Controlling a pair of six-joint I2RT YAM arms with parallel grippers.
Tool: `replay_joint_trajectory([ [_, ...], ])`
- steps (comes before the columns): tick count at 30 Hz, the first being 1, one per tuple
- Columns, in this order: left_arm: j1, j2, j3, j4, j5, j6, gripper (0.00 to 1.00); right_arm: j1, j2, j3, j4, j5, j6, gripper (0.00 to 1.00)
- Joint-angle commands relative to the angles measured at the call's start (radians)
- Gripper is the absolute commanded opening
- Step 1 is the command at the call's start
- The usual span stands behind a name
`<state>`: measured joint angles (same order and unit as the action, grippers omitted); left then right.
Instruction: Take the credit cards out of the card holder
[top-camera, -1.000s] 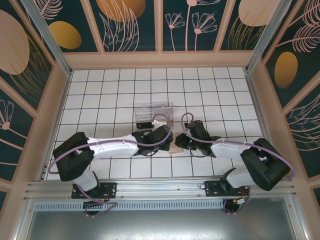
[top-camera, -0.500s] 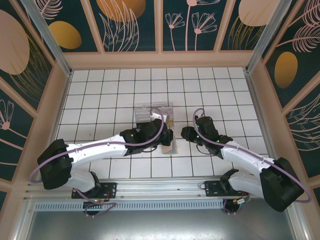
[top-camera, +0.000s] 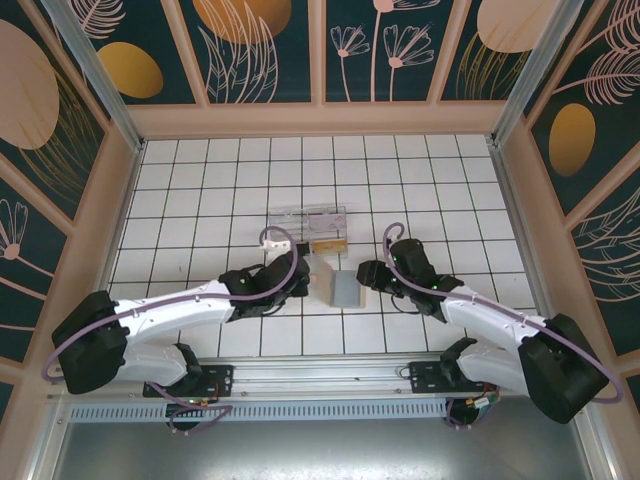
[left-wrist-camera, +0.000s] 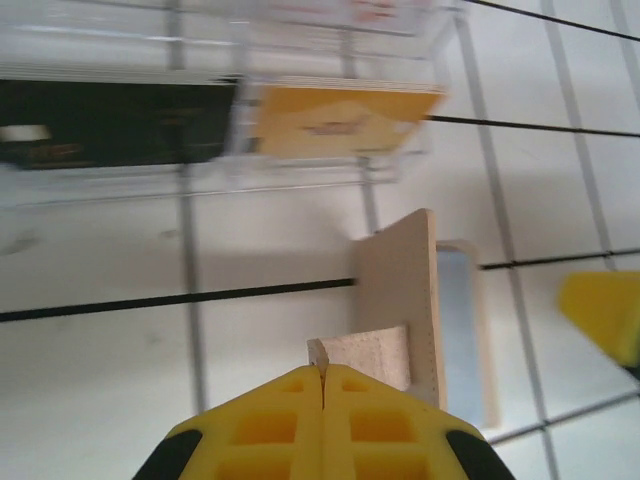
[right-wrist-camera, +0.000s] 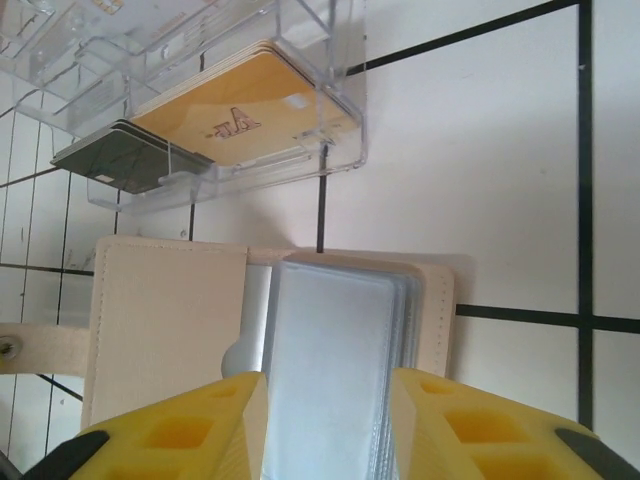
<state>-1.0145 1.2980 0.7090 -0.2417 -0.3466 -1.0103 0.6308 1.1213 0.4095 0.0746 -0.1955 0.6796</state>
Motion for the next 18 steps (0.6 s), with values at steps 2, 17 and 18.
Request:
replay_joint_trajectory([
  [2, 0.005, -0.040, -0.089, -0.120, -0.070, -0.101, 0.00, 0.032, 0.056, 0.016, 0.057, -0.033, -0.003, 0.40],
  [17, 0.005, 0.083, -0.184, 0.006, -0.057, -0.064, 0.00, 0.150, 0.232, 0.096, 0.121, -0.048, 0.005, 0.42],
  [18, 0.006, 0.093, -0.179, 0.011, -0.055, -0.059, 0.00, 0.154, 0.241, 0.102, 0.122, -0.048, 0.006, 0.42],
])
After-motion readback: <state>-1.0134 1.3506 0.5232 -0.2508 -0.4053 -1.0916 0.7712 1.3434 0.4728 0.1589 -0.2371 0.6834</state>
